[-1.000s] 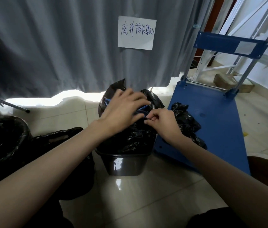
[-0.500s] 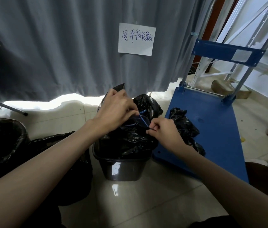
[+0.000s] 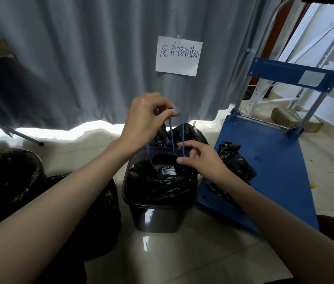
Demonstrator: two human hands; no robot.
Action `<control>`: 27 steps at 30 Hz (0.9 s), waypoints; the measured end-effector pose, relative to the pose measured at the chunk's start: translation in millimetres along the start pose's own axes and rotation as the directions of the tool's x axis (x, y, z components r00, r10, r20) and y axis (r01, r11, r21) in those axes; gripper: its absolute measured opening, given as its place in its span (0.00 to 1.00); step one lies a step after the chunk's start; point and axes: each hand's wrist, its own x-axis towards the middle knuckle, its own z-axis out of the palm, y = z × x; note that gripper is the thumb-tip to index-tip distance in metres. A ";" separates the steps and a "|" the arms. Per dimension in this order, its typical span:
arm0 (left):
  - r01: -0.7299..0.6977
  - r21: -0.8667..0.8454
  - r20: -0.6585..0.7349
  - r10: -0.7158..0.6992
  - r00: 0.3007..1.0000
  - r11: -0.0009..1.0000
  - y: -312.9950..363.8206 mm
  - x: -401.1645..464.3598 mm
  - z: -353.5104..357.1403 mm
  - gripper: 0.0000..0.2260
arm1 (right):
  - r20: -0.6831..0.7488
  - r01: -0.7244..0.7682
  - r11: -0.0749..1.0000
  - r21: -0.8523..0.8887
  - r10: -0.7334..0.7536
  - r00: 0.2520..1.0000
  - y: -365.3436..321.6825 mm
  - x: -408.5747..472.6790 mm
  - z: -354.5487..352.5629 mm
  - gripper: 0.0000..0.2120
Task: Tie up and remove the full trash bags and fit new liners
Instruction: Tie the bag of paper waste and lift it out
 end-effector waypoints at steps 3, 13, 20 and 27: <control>0.084 -0.104 -0.007 -0.085 0.996 0.991 7.5 -1.4 -0.5 0.01 | 0.172 -0.060 0.977 0.203 0.025 0.985 -9.1 3.5 3.9 0.23; 0.233 -0.261 0.041 -0.231 0.972 0.937 -0.1 -6.1 -9.6 0.03 | 0.220 -0.036 0.968 0.249 -0.021 0.975 -10.9 6.9 17.1 0.10; 0.256 -0.331 0.029 -0.261 0.965 0.908 1.8 -4.6 -8.8 0.04 | -0.072 0.118 0.990 0.083 -0.112 0.991 0.2 15.5 28.9 0.04; 0.340 -0.305 0.064 -0.337 0.939 0.889 -3.6 -6.4 -5.8 0.05 | -0.011 -0.014 0.947 0.321 0.019 1.000 7.4 14.2 26.8 0.07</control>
